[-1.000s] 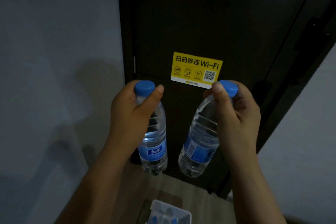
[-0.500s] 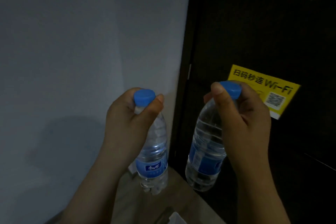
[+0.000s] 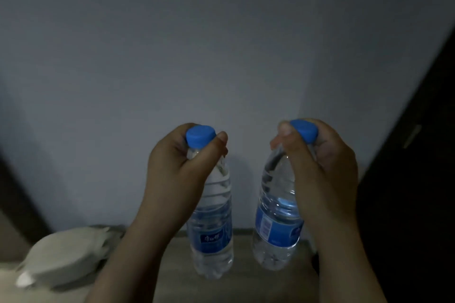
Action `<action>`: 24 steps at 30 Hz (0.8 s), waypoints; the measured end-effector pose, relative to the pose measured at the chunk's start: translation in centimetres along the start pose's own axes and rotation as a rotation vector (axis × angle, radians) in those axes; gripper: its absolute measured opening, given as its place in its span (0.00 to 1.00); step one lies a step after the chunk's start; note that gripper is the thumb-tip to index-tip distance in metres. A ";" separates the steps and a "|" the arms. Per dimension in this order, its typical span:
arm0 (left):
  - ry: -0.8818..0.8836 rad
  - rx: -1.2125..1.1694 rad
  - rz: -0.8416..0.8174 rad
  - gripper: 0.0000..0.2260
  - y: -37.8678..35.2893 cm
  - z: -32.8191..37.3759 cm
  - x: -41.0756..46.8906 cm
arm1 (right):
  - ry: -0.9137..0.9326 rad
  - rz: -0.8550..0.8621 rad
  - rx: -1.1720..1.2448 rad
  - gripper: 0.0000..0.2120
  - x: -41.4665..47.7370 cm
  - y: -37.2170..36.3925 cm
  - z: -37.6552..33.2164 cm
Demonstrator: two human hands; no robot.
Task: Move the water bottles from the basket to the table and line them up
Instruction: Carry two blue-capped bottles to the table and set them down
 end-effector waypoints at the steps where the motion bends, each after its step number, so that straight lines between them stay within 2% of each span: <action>1: -0.001 0.026 0.043 0.11 2.2 -0.1 -0.2 | 0.013 -0.041 0.057 0.15 -0.3 -2.1 -0.8; 7: 0.039 0.141 0.295 0.10 16.4 -1.2 -2.9 | 0.088 -0.253 0.329 0.14 -3.9 -14.4 -6.8; 13: 0.050 0.204 0.502 0.08 30.2 -0.7 -7.2 | 0.112 -0.379 0.504 0.10 -9.8 -24.7 -14.1; 16: 0.067 0.240 0.604 0.07 36.4 -0.4 -10.1 | 0.142 -0.474 0.564 0.14 -13.2 -29.5 -18.0; 19: 0.102 0.306 0.691 0.10 41.8 -0.5 -13.0 | 0.159 -0.546 0.618 0.18 -16.4 -33.8 -21.4; 24: 0.142 0.401 0.852 0.13 49.4 -1.0 -17.2 | 0.135 -0.687 0.712 0.15 -20.9 -40.3 -25.7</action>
Point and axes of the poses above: each hand's wrist, its own x-axis towards the middle knuckle, its own y-axis out of the back of the hand, z = x × y, the point moved 8 cm from there along x, towards the middle knuckle, and after that the axes turned 5 degrees about y, right-handed, at the moved point
